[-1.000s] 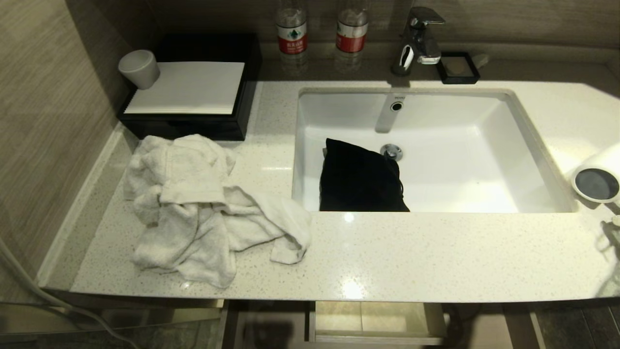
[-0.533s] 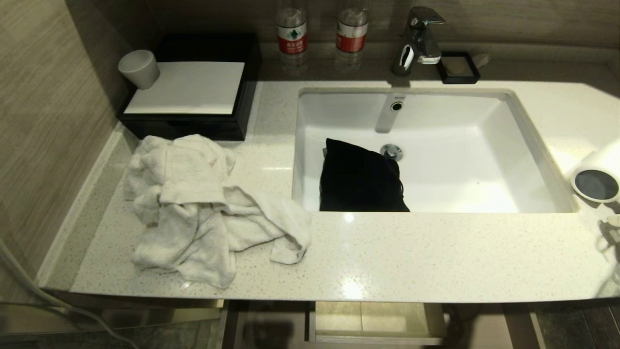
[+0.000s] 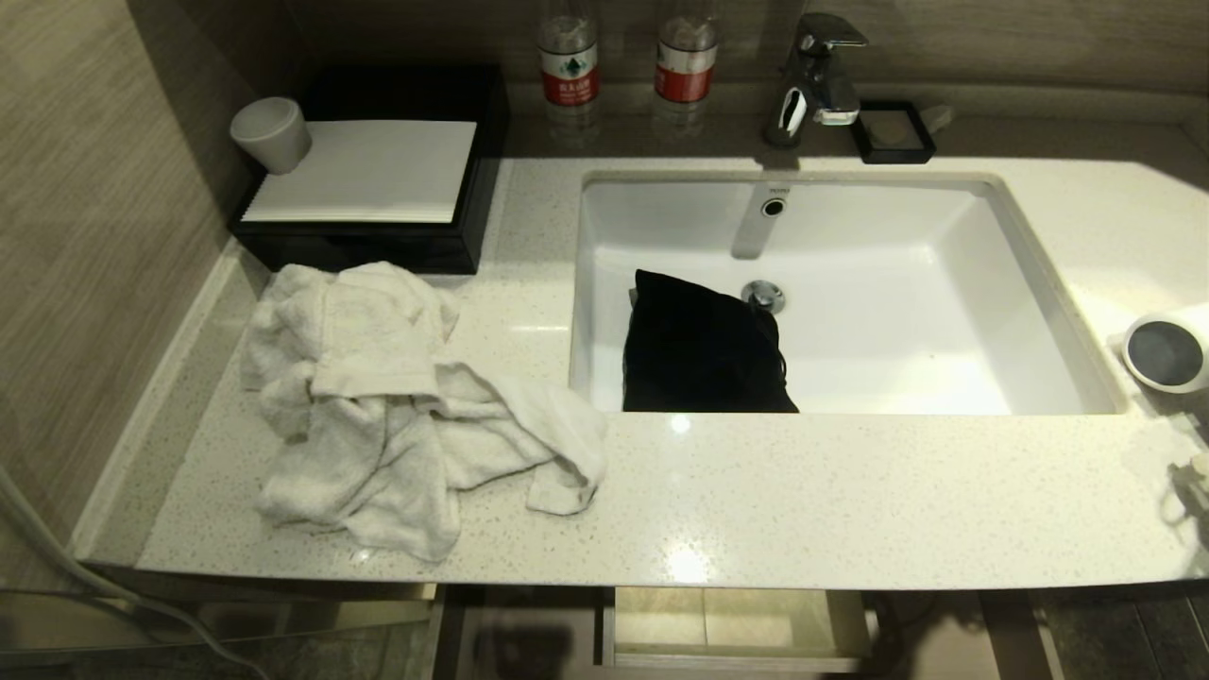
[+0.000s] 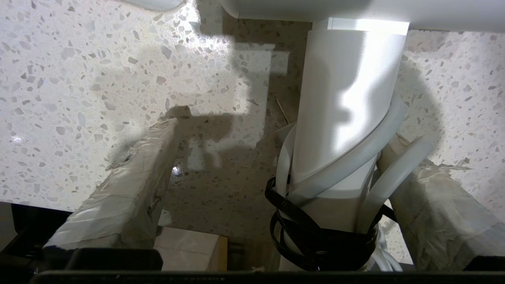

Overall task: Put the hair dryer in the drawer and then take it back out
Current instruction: Pick up the hairdryer

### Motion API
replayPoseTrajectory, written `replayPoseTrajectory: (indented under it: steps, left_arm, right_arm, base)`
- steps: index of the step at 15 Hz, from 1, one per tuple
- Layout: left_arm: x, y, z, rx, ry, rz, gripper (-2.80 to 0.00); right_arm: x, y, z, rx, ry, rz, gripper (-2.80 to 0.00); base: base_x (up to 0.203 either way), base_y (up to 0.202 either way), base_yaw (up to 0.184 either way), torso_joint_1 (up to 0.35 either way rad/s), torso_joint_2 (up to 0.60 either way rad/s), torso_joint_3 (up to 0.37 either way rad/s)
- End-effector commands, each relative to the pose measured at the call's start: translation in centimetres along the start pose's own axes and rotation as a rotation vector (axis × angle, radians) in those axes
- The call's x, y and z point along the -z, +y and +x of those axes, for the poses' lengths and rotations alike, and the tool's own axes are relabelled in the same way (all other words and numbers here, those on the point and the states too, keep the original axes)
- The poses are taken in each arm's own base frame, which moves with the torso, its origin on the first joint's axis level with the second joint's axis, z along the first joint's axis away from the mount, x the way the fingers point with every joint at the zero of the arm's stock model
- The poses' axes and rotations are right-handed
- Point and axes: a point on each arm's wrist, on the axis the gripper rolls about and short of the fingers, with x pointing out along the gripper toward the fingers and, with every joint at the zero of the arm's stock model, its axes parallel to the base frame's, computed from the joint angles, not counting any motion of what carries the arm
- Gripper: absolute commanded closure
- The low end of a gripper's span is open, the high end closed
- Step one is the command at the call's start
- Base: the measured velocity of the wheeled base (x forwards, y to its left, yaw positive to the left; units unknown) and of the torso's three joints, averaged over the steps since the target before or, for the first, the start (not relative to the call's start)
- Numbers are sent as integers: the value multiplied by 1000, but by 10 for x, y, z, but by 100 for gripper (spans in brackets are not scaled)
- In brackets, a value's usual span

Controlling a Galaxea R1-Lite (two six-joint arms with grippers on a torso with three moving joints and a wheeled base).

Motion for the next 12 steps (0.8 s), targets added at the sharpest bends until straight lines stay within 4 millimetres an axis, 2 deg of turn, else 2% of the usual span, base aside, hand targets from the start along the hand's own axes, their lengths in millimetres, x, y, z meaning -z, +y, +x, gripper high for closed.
replayPoseTrajectory:
  steps: [1,12]
  left_arm:
    - [0,0,0,0,0,0,0]
    - [0,0,0,0,2,0,0]
  right_arm:
    - [-5,-2,-4,13,-19,-18,-280]
    - [-12,-5,-24,115,-27,-95,-280]
  base:
    - [0,0,0,0,0,0]
    - [0,0,0,0,0,0]
